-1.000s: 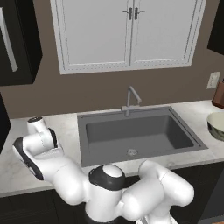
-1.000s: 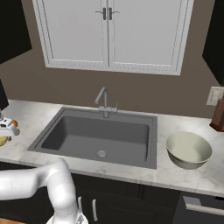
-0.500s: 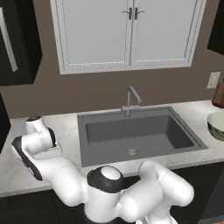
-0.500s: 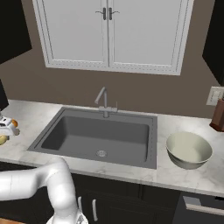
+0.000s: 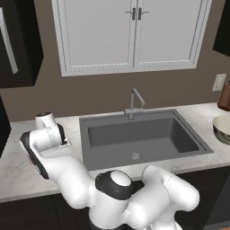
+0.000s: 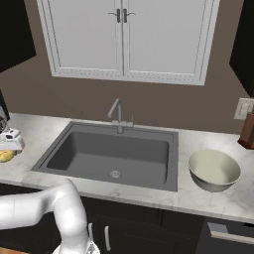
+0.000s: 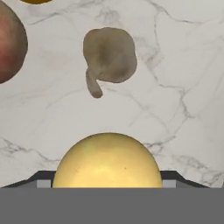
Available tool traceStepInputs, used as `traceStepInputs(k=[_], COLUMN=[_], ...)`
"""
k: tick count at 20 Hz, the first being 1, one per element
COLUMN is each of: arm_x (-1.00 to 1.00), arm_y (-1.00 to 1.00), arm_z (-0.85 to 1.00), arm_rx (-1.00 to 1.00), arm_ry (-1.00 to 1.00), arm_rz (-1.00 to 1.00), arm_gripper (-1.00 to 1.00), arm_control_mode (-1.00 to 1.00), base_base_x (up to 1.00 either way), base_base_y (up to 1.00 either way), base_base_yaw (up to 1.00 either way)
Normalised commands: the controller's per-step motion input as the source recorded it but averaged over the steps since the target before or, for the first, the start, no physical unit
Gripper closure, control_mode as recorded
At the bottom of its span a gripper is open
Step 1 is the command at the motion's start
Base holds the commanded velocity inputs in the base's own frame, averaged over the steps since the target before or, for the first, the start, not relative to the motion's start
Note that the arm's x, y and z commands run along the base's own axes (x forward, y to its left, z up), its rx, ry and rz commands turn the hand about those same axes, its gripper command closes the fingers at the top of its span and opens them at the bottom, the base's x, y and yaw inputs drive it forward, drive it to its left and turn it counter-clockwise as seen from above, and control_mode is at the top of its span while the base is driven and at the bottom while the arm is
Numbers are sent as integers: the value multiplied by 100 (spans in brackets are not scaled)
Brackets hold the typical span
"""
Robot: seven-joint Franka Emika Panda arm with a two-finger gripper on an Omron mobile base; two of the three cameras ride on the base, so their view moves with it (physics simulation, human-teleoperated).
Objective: There is a mixed pile of frozen fruits and vegetables on the counter. Locate all the frozen vegetables and place the items in a bowl on the counter. Take all the frozen fruits and defrost them in a running sink.
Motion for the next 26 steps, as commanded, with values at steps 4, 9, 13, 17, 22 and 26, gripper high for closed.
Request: traceStepInputs(k=[4,9,13,17,22,26], arm_x=[-20,-9,-23,-37,-31,7], arm_y=[-98,-100,-100,-100,-100,-100], arm_z=[84,87,69,46,25,18], arm_rx=[5,4,6,10,2,-1], arm_ry=[-8,-9,-7,-2,2,0], arm_rz=[0,0,-4,-15,-21,-5], arm_gripper=[100,100,100,100,100,100], arm_control_mode=[-100,-100,-100,-100,-100,-100], base_base_x=[0,0,0,0,0,0], base_base_y=[0,0,0,0,0,0], base_base_yaw=[0,0,0,0,0,0])
